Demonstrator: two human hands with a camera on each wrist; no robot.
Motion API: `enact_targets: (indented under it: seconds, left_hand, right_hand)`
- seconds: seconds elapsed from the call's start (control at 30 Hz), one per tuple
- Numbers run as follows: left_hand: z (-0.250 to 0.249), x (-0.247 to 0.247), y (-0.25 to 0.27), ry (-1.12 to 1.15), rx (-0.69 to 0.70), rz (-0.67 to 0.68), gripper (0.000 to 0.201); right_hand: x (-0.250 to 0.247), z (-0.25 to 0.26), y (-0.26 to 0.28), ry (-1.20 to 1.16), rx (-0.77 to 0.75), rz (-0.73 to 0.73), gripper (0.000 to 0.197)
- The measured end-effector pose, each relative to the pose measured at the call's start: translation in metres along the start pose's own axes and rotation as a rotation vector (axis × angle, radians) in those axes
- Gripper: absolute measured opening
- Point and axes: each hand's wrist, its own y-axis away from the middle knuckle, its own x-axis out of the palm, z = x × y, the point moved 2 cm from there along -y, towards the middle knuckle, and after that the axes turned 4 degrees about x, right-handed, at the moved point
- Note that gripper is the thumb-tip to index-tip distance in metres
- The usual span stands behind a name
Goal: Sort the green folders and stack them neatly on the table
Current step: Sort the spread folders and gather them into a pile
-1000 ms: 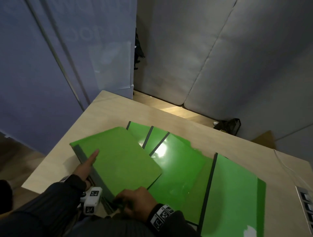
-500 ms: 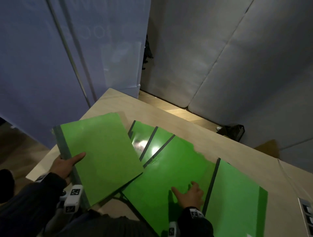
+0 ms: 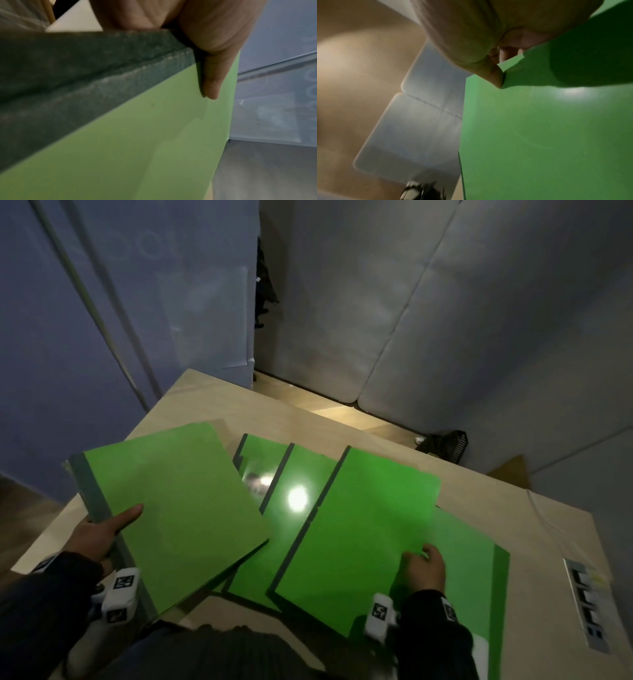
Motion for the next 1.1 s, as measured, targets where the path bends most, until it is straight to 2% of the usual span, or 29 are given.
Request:
enact_targets:
  seconds: [0.07,0.13,0.2,0.27,0.33,0.37,0.4,0.43,0.5,0.57,0.6,0.67,0.83,0.9,1.03,1.1]
  left_hand:
    - [0.003,0.004,-0.006,-0.038,-0.061,-0.011,0.030]
    - [0.003,0.008,-0.010,-0.132,-0.053,-0.035,0.029]
    - [0.007,0.013,-0.015,-0.186,-0.060,-0.015,0.040]
    - [0.026,0.008,-0.035,-0.162,-0.049,-0.024,0.066]
    - [0.067,-0.010,-0.082,-0.189,-0.051,-0.016,0.084]
    - [0.071,-0.011,-0.085,-0.156,-0.050,-0.007,0.090]
    - [0.056,-0.002,-0.064,-0.146,-0.071,-0.006,0.087]
    - [0.041,0.011,-0.043,-0.154,-0.097,-0.019,0.076]
    - [0.020,0.025,-0.016,-0.255,-0.093,-0.036,0.050]
    - [0.017,0.027,-0.008,-0.241,-0.052,-0.018,0.041]
    - [0.018,0.024,-0.012,-0.203,-0.029,-0.016,0.043]
    - [0.018,0.016,-0.015,-0.120,-0.033,-0.010,0.053]
    - [0.013,-0.015,-0.012,-0.093,-0.034,-0.054,0.057]
    - [0.013,-0.030,-0.015,-0.110,-0.055,-0.092,0.056]
    - [0.002,-0.059,-0.011,-0.270,-0.043,-0.140,0.054]
    - [-0.001,-0.071,-0.008,-0.326,-0.030,-0.140,0.042]
  right_hand:
    - [-0.045,-0.006,-0.014,-0.032,0.002,-0.077,0.057]
    - [-0.091,-0.016,-0.036,0.028,0.001,-0.155,0.058]
    - [-0.128,-0.041,-0.064,0.190,0.046,-0.239,0.059]
    - [-0.151,-0.068,-0.089,0.332,0.093,-0.302,0.048]
    - [-0.153,-0.070,-0.068,0.394,0.142,-0.296,0.054]
    - [-0.149,-0.075,-0.066,0.415,0.160,-0.272,0.060]
    - [-0.146,-0.078,-0.068,0.429,0.156,-0.254,0.065]
    - [-0.141,-0.079,-0.068,0.439,0.152,-0.252,0.068]
    - [-0.120,-0.068,-0.059,0.435,0.093,-0.287,0.069]
    - [-0.084,-0.051,-0.046,0.451,-0.096,-0.255,0.063]
    - [-0.059,-0.042,-0.036,0.449,-0.203,-0.192,0.056]
    - [-0.003,-0.025,-0.010,0.411,-0.323,0.022,0.046]
    - [0.114,0.014,0.058,0.551,-0.536,0.395,0.048]
    - [0.144,0.017,0.082,0.701,-0.627,0.486,0.059]
    - [0.179,0.004,0.122,1.140,-0.889,0.560,0.115]
    - [0.194,-0.004,0.135,1.280,-0.921,0.628,0.128]
